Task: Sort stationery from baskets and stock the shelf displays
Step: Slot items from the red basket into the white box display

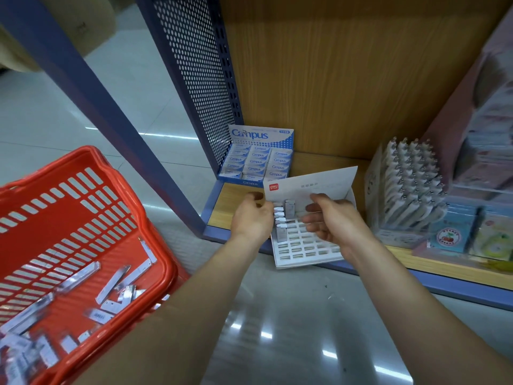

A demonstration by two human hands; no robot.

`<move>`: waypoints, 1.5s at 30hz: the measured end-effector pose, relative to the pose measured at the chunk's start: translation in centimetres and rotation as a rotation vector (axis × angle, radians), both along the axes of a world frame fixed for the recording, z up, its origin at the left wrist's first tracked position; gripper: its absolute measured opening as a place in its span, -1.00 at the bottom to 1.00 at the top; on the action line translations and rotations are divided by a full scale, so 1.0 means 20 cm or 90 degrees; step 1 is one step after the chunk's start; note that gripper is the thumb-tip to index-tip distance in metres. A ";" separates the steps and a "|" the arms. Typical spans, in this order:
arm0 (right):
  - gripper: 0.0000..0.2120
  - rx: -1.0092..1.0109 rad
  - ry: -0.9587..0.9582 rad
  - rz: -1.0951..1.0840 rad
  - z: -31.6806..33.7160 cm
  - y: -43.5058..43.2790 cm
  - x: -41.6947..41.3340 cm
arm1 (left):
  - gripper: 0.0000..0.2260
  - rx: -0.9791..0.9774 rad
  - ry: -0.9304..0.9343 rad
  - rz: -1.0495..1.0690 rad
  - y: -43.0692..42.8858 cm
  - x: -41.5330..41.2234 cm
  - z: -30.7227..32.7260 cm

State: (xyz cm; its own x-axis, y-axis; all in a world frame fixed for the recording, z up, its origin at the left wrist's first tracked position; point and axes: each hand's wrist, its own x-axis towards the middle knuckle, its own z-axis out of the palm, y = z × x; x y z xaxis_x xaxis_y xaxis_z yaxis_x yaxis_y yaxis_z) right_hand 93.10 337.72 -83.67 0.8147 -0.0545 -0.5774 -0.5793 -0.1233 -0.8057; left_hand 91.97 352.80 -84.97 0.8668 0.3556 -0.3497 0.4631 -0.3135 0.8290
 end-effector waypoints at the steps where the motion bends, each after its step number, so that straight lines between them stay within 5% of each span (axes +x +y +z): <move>1: -0.70 -0.013 -0.025 0.009 0.04 -0.02 0.00 | -0.70 0.033 -0.011 -0.026 0.00 -0.01 0.04; 9: -0.77 0.004 -0.188 0.249 0.53 0.11 -0.06 | -0.78 0.083 -0.050 -0.316 0.19 -0.26 0.79; 15: -0.79 0.069 -0.230 0.503 0.87 0.41 -0.19 | -0.72 0.181 -0.012 -0.286 0.73 -0.50 1.05; 23: -0.82 -0.129 -0.228 0.817 0.88 1.09 -0.48 | -0.75 0.229 0.070 -0.165 1.53 -0.93 0.66; 26: -0.77 -0.234 -0.169 0.885 0.69 1.34 -0.53 | -0.80 0.368 0.143 -0.302 1.65 -1.02 0.44; 32: -0.63 -0.384 -0.043 0.839 0.23 1.65 -0.56 | -0.19 0.606 0.114 -0.737 1.64 -1.07 -0.07; 37: -0.72 -0.572 -0.061 0.923 0.06 1.75 -0.57 | -0.11 0.569 0.108 -0.689 1.62 -1.03 -0.27; 41: -0.51 -0.715 -0.069 0.979 -0.05 1.79 -0.56 | -0.28 0.594 0.040 -0.608 1.66 -1.07 -0.32; 45: -0.27 -0.724 -0.070 0.943 -0.21 1.85 -0.58 | -0.39 0.534 0.077 -0.547 1.76 -1.08 -0.32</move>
